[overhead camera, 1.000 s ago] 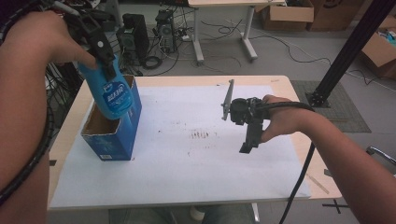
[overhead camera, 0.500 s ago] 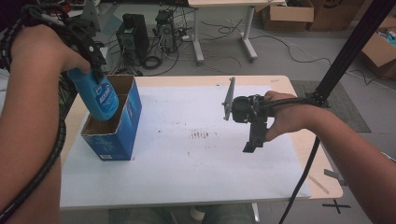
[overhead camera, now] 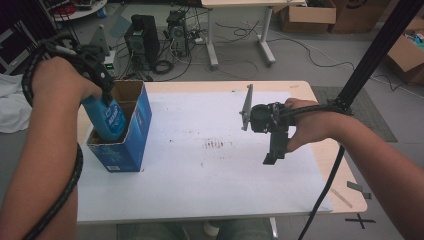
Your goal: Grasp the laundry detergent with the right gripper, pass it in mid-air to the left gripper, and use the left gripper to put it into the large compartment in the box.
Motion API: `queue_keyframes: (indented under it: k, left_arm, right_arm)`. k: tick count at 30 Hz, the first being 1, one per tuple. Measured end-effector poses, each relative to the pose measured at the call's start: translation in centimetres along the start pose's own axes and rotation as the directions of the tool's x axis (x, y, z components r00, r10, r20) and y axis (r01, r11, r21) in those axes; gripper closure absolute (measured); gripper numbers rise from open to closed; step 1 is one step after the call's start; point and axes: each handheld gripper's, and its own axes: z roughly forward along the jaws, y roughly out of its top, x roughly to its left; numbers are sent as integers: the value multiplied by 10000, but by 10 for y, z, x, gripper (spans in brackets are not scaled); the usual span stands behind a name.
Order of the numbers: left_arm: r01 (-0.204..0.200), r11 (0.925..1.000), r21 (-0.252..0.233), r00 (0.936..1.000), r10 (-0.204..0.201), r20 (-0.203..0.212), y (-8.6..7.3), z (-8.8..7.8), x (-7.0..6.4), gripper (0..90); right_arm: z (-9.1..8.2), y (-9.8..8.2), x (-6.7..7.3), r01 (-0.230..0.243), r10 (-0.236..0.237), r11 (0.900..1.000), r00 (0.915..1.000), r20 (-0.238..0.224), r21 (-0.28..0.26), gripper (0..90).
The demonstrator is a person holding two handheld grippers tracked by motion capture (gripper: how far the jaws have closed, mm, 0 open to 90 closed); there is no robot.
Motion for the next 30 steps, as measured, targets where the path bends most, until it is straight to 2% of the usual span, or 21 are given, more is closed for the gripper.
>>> queue_keyframes:
  k: [6,14,19,30]
  left_arm:
    - [-119,9997,221,9999,117,69,6,26,-3,387]
    - [96,9999,135,9999,-97,42,13,54,-5,387]
    - [121,9989,442,9999,-124,71,18,74,-5,387]
    - [109,9983,571,9999,-116,120,24,103,-2,387]
  right_arm:
    - [2,2,0,125,-126,9999,9999,21,25,0]
    - [3,2,-1,117,-117,9999,9999,9,16,0]
    - [3,2,0,84,-84,10000,10000,42,-1,0]
    - [10,-3,-1,-17,19,9999,9999,-138,119,0]
